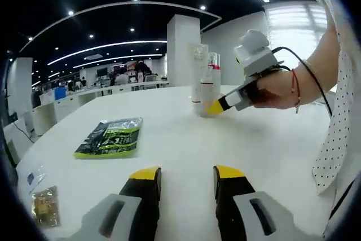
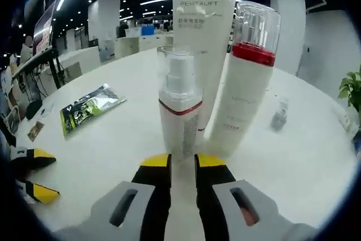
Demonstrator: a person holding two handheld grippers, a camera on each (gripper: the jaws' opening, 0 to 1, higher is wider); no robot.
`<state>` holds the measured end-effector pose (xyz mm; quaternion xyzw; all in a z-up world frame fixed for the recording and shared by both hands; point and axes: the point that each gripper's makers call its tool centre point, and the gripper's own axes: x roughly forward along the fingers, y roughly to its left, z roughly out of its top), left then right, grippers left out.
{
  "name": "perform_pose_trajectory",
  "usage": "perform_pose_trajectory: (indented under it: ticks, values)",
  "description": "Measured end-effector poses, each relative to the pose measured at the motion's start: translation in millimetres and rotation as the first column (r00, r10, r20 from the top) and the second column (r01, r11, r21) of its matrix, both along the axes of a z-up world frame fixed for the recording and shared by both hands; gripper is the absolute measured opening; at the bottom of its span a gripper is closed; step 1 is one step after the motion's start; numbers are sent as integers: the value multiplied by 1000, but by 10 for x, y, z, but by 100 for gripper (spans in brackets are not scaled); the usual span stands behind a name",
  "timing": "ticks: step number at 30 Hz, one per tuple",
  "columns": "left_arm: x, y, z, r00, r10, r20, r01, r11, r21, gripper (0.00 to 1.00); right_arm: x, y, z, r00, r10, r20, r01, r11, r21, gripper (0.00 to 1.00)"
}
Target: Arrange the skincare products in the storage area until every visible bottle or jar stands upright without overlapping.
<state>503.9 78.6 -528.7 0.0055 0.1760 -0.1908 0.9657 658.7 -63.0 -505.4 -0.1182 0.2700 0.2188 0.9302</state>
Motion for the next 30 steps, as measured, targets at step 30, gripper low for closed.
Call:
perform_pose_trajectory:
  ticks: [30]
  values:
    - [38, 12, -21, 999, -15, 43, 16, 1000, -19, 45, 129, 187, -94, 999, -47, -20, 48, 999, 26, 22]
